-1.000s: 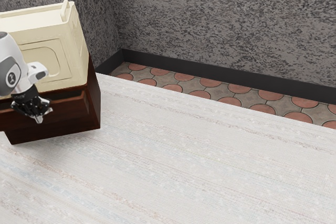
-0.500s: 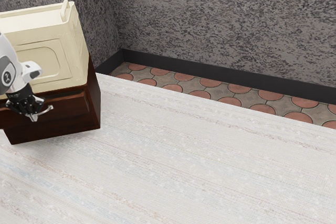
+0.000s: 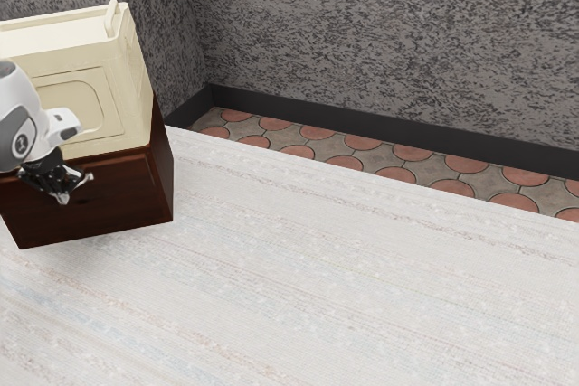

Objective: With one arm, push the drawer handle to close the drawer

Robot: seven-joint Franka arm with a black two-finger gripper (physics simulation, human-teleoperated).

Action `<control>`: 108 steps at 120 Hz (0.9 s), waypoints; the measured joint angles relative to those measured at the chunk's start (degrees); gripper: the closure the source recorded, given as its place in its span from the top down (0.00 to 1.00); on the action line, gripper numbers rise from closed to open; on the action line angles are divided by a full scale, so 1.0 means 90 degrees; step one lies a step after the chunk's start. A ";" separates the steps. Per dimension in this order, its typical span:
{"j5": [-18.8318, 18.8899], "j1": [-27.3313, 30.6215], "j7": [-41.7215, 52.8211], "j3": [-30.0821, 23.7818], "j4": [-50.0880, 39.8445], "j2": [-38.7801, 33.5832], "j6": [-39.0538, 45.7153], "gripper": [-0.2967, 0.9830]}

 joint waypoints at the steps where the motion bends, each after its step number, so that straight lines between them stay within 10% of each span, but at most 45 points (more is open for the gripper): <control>1: 0.0006 0.0002 0.0003 0.0000 0.0000 0.0006 0.0018 0.15; 45: 0.0154 0.0411 0.0059 -0.0030 -0.0054 -0.0007 0.0508 0.15; 62: -0.0181 0.0126 0.0068 -0.0140 -0.0899 -0.1288 -0.0061 0.16; 108: -0.1532 0.0015 0.0026 -0.0158 -0.1042 -0.4077 -0.3814 0.64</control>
